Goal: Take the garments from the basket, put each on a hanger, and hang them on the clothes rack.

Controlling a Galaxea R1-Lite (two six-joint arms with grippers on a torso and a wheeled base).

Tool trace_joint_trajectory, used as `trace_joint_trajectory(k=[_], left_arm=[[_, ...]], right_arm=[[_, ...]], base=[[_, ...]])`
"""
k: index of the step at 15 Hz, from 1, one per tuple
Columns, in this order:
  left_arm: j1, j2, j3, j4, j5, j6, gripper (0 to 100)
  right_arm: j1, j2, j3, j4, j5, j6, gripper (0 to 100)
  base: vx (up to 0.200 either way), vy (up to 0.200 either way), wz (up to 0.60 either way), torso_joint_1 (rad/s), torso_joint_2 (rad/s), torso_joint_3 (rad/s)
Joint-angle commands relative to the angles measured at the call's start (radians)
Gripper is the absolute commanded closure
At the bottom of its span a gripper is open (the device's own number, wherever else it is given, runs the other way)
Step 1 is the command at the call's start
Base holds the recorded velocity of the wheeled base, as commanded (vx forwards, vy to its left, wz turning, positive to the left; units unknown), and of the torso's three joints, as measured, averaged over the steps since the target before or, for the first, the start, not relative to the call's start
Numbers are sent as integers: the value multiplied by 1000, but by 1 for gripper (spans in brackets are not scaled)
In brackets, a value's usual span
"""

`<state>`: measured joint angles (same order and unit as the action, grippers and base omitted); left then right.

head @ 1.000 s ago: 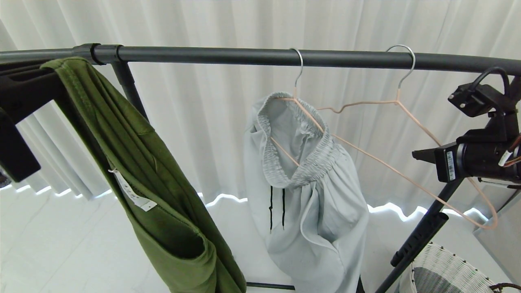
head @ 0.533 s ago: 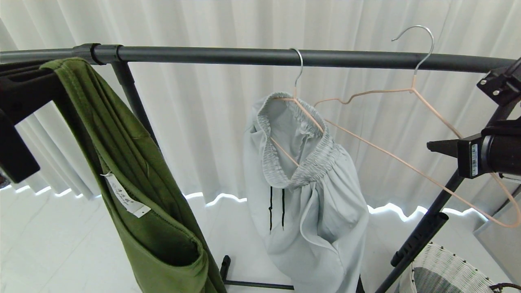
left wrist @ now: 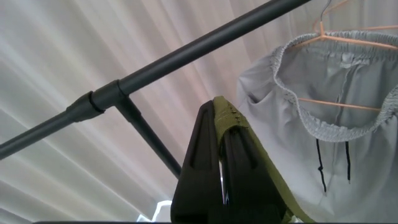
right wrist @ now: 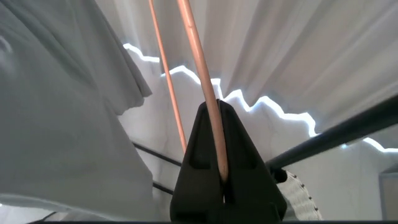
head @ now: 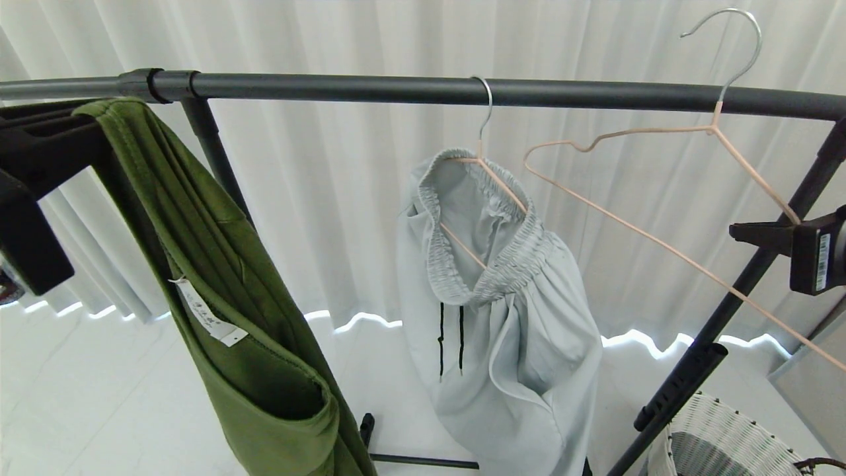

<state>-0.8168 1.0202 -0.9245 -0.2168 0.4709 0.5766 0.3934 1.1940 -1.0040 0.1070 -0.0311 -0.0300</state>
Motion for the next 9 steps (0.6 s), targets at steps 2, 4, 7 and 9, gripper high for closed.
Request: trace_joint_trajectory(k=[2,4,7,9], left_arm=[[4,6,-1,-1,0,0,100],[7,6,1,-1,0,0,100],[16,8,1,-1,0,-1,100],[16,8,7,-1,0,-1,100]], right_arm=[[1,-36,13,0,-1,-2,100],[1,-37,13,0,-1,-5,100],[1,-36,13,-1,-1,-8,100],[1,-37,13,-1,-1,-8,100]], base=[[-200,0,0,5,2,5],[-200,0,0,-10,2,2],[-200,0,0,-1,1,1],[-200,0,0,5,2,5]])
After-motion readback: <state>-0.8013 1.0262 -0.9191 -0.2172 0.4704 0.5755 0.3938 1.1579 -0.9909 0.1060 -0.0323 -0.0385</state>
